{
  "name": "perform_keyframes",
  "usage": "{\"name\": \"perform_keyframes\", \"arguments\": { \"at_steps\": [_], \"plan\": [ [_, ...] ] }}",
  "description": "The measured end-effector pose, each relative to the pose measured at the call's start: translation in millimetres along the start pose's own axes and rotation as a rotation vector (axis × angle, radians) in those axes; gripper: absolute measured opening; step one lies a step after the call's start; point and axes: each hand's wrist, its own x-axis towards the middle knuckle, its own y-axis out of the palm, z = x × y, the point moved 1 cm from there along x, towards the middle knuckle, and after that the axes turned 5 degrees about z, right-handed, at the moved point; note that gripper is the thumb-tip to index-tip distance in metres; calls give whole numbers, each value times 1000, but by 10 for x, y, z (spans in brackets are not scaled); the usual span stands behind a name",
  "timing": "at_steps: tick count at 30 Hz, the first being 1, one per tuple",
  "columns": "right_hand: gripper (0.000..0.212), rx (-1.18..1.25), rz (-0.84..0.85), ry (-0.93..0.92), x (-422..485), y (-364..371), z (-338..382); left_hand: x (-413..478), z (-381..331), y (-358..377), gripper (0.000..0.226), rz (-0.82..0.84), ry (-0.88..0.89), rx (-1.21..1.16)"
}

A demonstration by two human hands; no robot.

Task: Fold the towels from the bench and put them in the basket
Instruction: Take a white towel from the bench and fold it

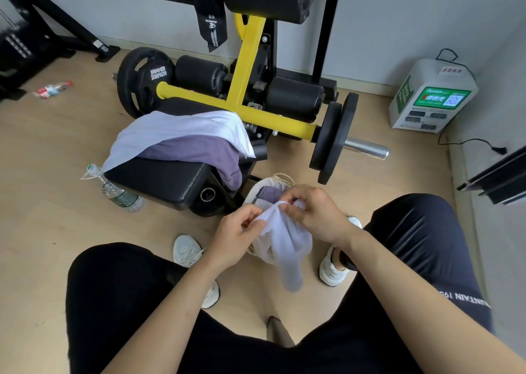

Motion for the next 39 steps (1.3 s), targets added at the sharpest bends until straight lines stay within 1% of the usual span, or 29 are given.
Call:
{"name": "perform_keyframes", "arguments": {
  "at_steps": [4, 7, 8, 10, 12, 13, 15, 16, 18, 19, 20, 22, 23, 25, 27, 28, 30, 32, 35, 37, 39],
  "plan": [
    [7, -17, -91, 44, -1, -73, -44, -3, 30, -81, 10, 52, -31, 54],
    [10, 76, -165, 106, 5, -113, -62, -24, 45, -133, 25, 18, -60, 220],
    [9, 124, -189, 129, 7, -130, -59, -27, 64, -138, 27, 7, -61, 276],
    [10, 193, -223, 150, 13, -173, -50, -26, 113, -135, 21, -7, -54, 309],
    [11, 205, -252, 155, 17, -197, -54, -23, 150, -134, 9, 3, -52, 224],
    [11, 182, -273, 156, 15, -205, -53, -24, 146, -137, 7, 14, -66, 147],
    [6, 53, -286, 146, 12, -222, -81, -22, 117, -158, 5, 29, -97, -14],
    [8, -61, -262, 130, 4, -221, -89, -20, 89, -174, 9, 25, -108, -79],
    [35, -259, -159, 75, -22, -176, -81, -18, 40, -197, 26, 14, -109, -199],
    [47, -297, -102, 34, -31, -131, -64, -16, 11, -205, 28, 13, -109, -259],
    [55, -294, -51, -20, -37, -69, -35, -13, -15, -210, 26, 19, -110, -315],
    [62, -182, 39, -86, -38, 76, 10, -4, -70, -204, 26, 65, -124, -387],
    [64, -117, 67, -94, -37, 138, 32, 0, -85, -203, 29, 97, -128, -397],
    [66, -73, 84, -99, -12, 201, 52, 2, -92, -205, 37, 143, -125, -402],
    [60, -87, 104, -124, -14, 203, 70, -5, -112, -211, 40, 183, -134, -417],
    [50, -81, 111, -145, -16, 198, 86, -11, -118, -214, 36, 197, -146, -427],
    [29, -59, 91, -142, -12, 187, 95, -26, -145, -211, 21, 230, -154, -414],
    [17, -58, 58, -109, -16, 187, 97, -30, -134, -194, 18, 216, -134, -365],
    [12, 7, 1, -41, -28, 196, 85, -26, -68, -206, 23, 53, -76, -229],
    [12, 50, -46, 8, -38, 200, 78, -52, -50, -215, 27, -112, 18, -51],
    [11, 66, -75, 20, -42, 210, 67, -86, -96, -161, 27, -197, 117, 46]
  ]
}}
